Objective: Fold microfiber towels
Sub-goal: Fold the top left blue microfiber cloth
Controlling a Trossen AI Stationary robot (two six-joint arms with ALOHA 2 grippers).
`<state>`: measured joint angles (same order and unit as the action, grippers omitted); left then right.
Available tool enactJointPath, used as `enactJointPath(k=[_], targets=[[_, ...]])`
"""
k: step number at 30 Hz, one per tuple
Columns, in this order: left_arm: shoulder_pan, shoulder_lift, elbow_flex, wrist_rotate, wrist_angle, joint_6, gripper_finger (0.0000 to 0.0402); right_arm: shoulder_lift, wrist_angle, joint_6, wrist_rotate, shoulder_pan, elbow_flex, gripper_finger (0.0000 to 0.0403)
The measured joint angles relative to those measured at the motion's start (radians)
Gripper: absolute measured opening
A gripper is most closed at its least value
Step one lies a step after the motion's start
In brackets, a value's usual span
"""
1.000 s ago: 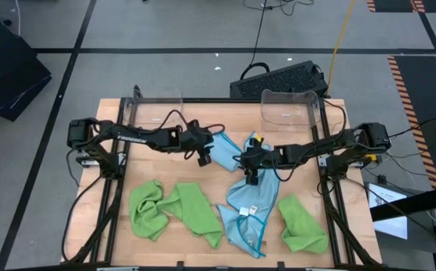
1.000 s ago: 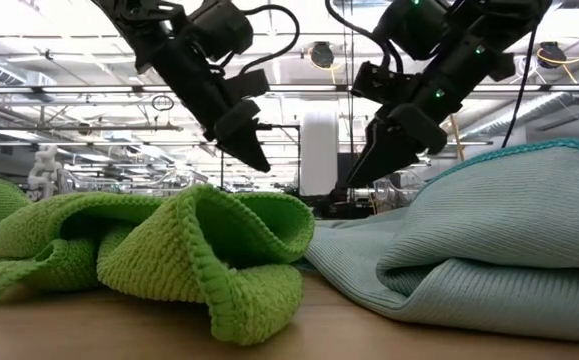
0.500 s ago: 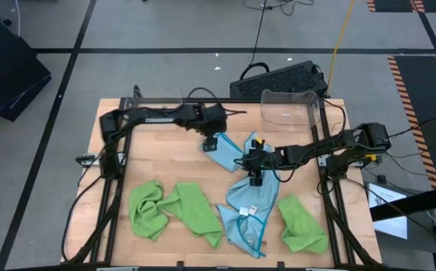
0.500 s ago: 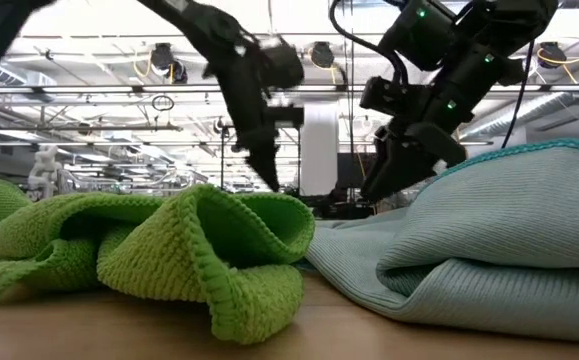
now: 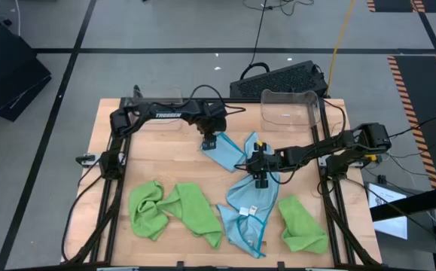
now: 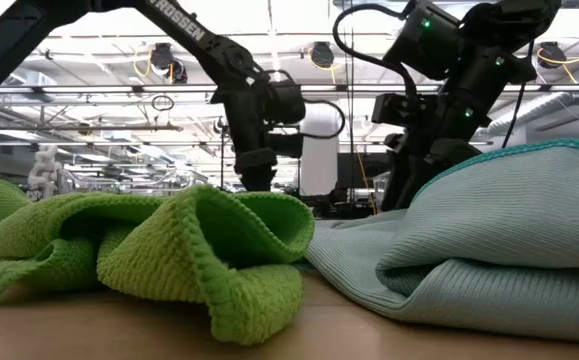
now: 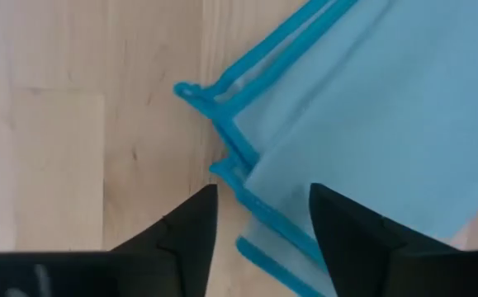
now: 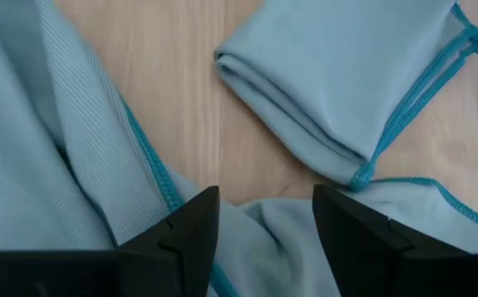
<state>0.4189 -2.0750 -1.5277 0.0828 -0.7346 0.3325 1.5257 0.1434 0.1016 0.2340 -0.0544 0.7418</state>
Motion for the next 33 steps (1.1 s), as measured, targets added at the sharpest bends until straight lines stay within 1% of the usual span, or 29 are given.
enactJointPath(k=[4, 7, 9, 12, 13, 17, 20, 26, 29, 33], targets=[[0.012, -0.012, 0.000, 0.019, -0.009, 0.007, 0.0163, 0.000, -0.001, 0.001, 0.000, 0.000, 0.000, 0.0187], [0.012, -0.018, 0.001, 0.022, -0.024, 0.025, 0.0136, 0.000, -0.002, 0.000, 0.000, 0.000, 0.000, 0.0187], [0.003, -0.019, 0.001, 0.024, -0.025, 0.053, 0.0103, 0.000, -0.002, -0.001, 0.000, 0.000, 0.000, 0.0187], [-0.012, -0.019, 0.001, 0.032, -0.038, 0.079, 0.0029, 0.000, -0.003, -0.018, 0.000, 0.000, 0.000, 0.0187], [-0.017, -0.019, 0.001, 0.036, -0.049, 0.081, 0.0016, 0.000, -0.003, -0.025, 0.000, 0.000, 0.000, 0.0187], [-0.047, -0.019, 0.000, 0.048, -0.120, 0.072, 0.0007, 0.000, -0.002, -0.042, -0.001, -0.006, 0.000, 0.0187], [-0.098, 0.001, 0.001, 0.041, -0.174, 0.055, 0.0005, 0.000, -0.002, -0.044, -0.002, -0.023, 0.000, 0.0187], [-0.201, 0.083, 0.001, -0.074, -0.089, 0.040, 0.0004, 0.000, -0.017, -0.034, -0.002, -0.045, 0.000, 0.0187], [-0.209, 0.101, 0.001, -0.086, -0.046, 0.039, 0.0003, 0.000, -0.024, -0.032, -0.002, -0.046, 0.000, 0.0187], [-0.193, 0.098, 0.000, -0.131, 0.002, 0.043, 0.0002, 0.000, -0.030, -0.030, -0.001, -0.046, 0.000, 0.0187]])
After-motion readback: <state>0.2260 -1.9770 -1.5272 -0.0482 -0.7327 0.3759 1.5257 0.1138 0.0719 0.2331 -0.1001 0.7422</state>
